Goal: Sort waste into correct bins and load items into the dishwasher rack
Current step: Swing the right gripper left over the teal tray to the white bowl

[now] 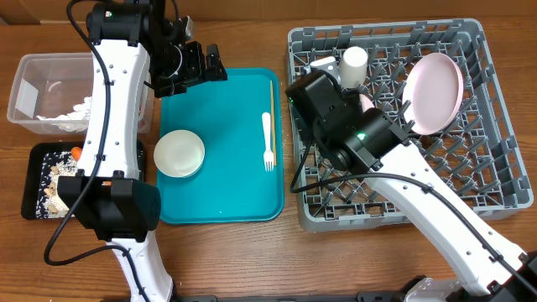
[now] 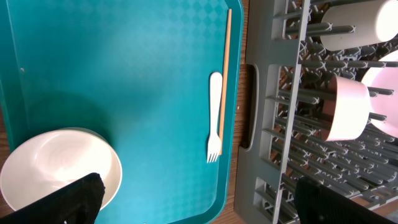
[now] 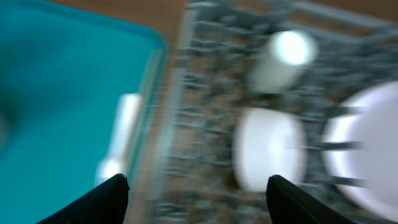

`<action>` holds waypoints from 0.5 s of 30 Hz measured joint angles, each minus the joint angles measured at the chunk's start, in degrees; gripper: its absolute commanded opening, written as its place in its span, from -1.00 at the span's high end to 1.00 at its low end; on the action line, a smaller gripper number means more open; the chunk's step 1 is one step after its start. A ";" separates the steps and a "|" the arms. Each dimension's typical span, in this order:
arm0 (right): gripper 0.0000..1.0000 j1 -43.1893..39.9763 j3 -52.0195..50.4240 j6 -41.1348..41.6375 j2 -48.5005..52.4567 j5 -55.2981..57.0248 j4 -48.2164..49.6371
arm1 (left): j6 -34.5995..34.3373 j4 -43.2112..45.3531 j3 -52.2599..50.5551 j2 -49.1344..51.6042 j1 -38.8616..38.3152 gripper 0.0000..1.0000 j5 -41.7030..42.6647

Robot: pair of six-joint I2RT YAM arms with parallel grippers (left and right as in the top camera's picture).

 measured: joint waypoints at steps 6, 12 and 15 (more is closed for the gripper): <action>-0.42 0.02 -1.90 6.51 0.55 -20.37 7.41 | 0.00 0.00 0.00 0.00 0.00 -1.00 0.00; -0.41 1.16 -8.85 13.64 2.05 -30.03 20.24 | 0.00 0.00 0.00 0.00 0.00 -1.00 0.00; -0.42 2.67 -11.08 16.94 4.39 -32.70 25.75 | 0.00 0.00 0.00 0.00 0.00 -1.00 0.00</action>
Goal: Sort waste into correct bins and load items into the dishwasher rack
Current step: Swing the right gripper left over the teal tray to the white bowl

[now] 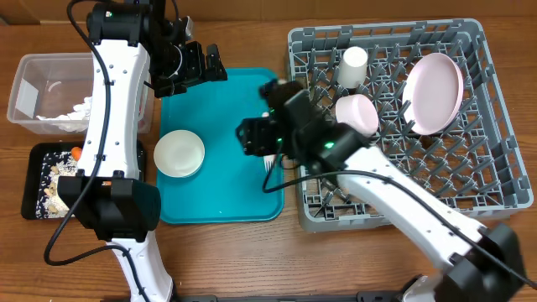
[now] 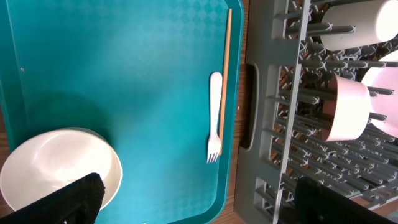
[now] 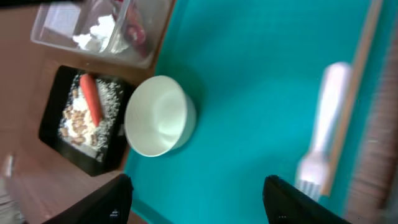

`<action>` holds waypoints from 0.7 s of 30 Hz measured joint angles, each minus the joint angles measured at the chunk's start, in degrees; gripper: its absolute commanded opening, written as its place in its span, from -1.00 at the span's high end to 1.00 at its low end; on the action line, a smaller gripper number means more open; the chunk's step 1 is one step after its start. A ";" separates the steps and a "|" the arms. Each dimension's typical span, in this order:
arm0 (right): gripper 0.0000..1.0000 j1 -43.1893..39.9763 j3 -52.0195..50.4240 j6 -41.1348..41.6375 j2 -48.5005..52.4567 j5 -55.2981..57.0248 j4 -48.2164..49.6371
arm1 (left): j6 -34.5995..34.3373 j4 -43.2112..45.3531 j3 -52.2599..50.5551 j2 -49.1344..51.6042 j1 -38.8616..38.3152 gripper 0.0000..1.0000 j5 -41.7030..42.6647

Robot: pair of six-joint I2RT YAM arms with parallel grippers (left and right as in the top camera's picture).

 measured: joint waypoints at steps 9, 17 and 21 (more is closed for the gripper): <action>-0.33 8.04 -1.14 11.41 11.04 -2.34 12.61 | 0.00 0.00 0.00 0.00 0.00 -1.00 0.00; -0.27 11.32 -1.20 21.00 17.03 -1.55 19.32 | 0.00 0.00 0.00 0.00 0.00 -1.00 0.00; -0.27 12.04 -1.20 23.58 19.17 1.18 19.76 | 0.00 0.00 0.00 0.00 0.00 -1.00 0.00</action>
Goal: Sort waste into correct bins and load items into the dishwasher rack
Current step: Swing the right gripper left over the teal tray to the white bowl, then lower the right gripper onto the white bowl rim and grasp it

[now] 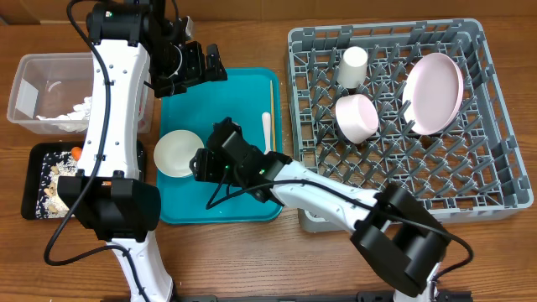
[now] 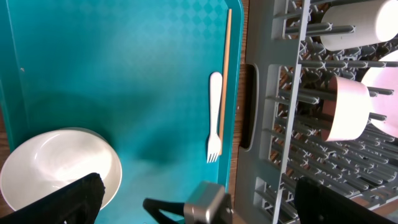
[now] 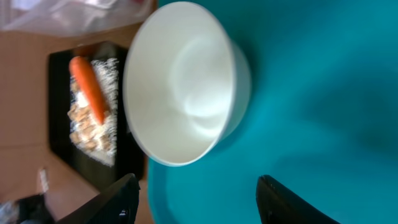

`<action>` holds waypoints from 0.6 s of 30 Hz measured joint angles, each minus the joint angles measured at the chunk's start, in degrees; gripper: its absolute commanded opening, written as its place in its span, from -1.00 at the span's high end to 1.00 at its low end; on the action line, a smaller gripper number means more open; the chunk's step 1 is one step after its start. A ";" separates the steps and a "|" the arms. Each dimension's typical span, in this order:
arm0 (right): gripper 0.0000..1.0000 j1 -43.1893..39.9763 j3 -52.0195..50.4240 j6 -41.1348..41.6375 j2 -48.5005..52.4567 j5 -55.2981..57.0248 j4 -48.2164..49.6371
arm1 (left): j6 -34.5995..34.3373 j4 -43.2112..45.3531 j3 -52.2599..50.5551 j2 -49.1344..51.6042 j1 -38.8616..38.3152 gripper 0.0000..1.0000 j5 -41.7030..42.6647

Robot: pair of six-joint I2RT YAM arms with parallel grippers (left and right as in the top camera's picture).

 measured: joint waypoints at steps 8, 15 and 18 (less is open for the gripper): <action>-0.29 0.74 0.00 1.40 3.72 3.39 3.37 | 0.00 0.00 0.00 0.00 0.00 -1.00 0.00; -0.29 0.72 0.00 1.64 5.51 5.79 6.78 | 0.00 0.00 0.00 0.00 0.00 -1.00 0.00; -0.27 0.74 0.00 1.66 6.16 7.06 6.84 | 0.00 0.00 0.00 0.00 0.00 -1.00 0.00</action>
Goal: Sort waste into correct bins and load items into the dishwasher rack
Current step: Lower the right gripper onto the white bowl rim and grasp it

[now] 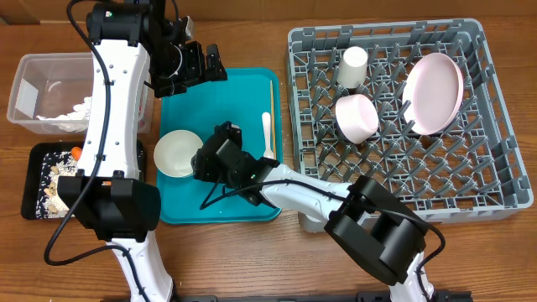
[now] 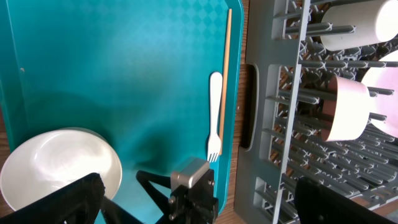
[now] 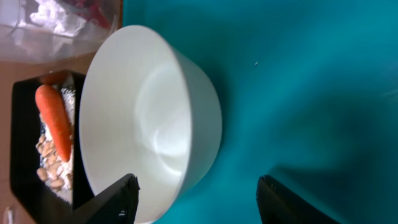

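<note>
A white bowl (image 1: 176, 153) (image 3: 149, 155) stands at the left of the teal tray (image 1: 226, 197). My right gripper (image 1: 199, 160) (image 3: 199, 193) is open at the bowl's right side. One finger is over the bowl's inside, the other over the tray, and the bowl's wall lies between them. A white fork (image 1: 268, 138) (image 2: 214, 118) and a wooden stick (image 1: 273, 101) lie along the tray's right edge. My left gripper (image 1: 200, 65) (image 2: 199, 205) hangs open, high over the tray's far left corner. The grey rack (image 1: 386, 32) holds a pink plate (image 1: 434, 91), a pink bowl (image 1: 356, 117) and a white cup (image 1: 351, 65).
A clear bin (image 1: 25, 88) with white waste stands at the far left. In front of it a black tray (image 1: 33, 159) holds food scraps and a carrot (image 3: 53, 121). My right arm stretches from the table's front across the tray.
My right gripper has come closer to the white bowl, and the bowl's right wall now lies between its open fingers. The left arm, fork and stick have not moved.
My right gripper was open over the rack by the pink bowl. Then it was over the tray near the fork, then just right of the white bowl, and now it straddles that bowl's wall. The left gripper stayed open in place throughout.
</note>
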`<action>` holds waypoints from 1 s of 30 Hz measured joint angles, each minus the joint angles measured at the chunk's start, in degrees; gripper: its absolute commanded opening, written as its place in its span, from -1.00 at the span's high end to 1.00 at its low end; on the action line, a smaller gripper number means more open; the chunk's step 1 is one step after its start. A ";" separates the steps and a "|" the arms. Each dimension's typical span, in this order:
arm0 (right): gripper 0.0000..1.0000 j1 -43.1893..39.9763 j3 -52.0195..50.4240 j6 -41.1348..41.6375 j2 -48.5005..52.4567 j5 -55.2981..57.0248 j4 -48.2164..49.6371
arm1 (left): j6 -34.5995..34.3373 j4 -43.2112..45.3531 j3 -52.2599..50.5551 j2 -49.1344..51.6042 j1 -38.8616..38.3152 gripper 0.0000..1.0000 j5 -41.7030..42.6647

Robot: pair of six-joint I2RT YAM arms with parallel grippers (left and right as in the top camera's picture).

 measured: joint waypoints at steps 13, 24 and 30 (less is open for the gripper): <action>-0.12 -0.02 0.00 0.07 0.31 3.63 3.23 | 0.00 0.00 0.00 0.00 0.00 -1.00 0.00; 0.17 0.00 0.00 0.07 2.38 4.17 6.78 | 0.00 0.00 0.00 0.00 0.00 -1.00 0.00; 0.74 0.00 -0.07 -0.15 3.52 4.66 7.50 | 0.00 0.02 0.00 0.00 0.00 -1.00 0.00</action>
